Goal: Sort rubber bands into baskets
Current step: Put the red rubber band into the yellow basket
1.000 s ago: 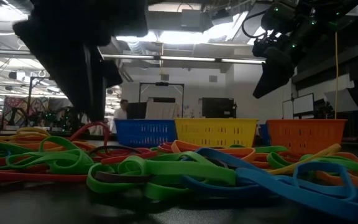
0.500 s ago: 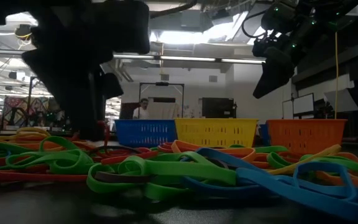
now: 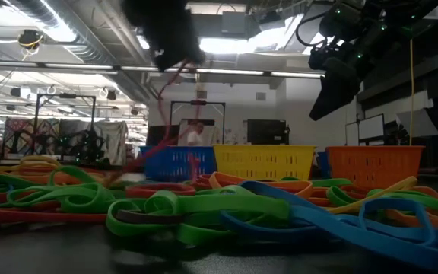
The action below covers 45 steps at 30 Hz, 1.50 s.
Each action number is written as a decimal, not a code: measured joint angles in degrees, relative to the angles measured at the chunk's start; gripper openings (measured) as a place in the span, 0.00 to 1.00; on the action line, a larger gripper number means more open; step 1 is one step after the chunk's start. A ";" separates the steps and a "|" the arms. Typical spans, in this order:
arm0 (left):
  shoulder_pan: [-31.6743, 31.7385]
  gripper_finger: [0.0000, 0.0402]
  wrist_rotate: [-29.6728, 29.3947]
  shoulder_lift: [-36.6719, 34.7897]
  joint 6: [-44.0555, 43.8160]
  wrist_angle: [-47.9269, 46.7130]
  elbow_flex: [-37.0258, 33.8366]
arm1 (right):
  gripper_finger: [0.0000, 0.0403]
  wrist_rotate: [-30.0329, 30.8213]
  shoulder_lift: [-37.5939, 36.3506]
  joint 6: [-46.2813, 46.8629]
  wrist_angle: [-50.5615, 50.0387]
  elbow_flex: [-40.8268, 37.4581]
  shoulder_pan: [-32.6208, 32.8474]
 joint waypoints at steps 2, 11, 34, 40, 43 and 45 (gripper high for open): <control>1.45 0.01 -0.03 -1.28 2.01 0.09 1.13 | 0.42 0.00 0.00 0.00 -0.02 0.00 0.00; 7.63 0.01 -0.06 -2.33 12.84 4.48 5.42 | 0.42 0.11 0.00 -0.02 0.15 -0.02 0.00; 18.65 0.01 -0.01 -2.27 19.79 19.47 5.38 | 0.42 0.17 0.00 -0.07 0.13 0.00 0.00; 19.18 0.01 -0.01 -2.27 19.91 19.12 5.38 | 0.42 0.17 0.00 -0.07 0.13 0.00 0.00; 19.13 0.02 0.01 -1.87 20.03 18.90 5.25 | 0.42 0.17 0.00 -0.07 0.13 0.00 0.00; 19.16 0.02 0.01 -1.09 20.07 18.72 5.23 | 0.42 0.17 0.00 -0.07 0.13 0.00 0.00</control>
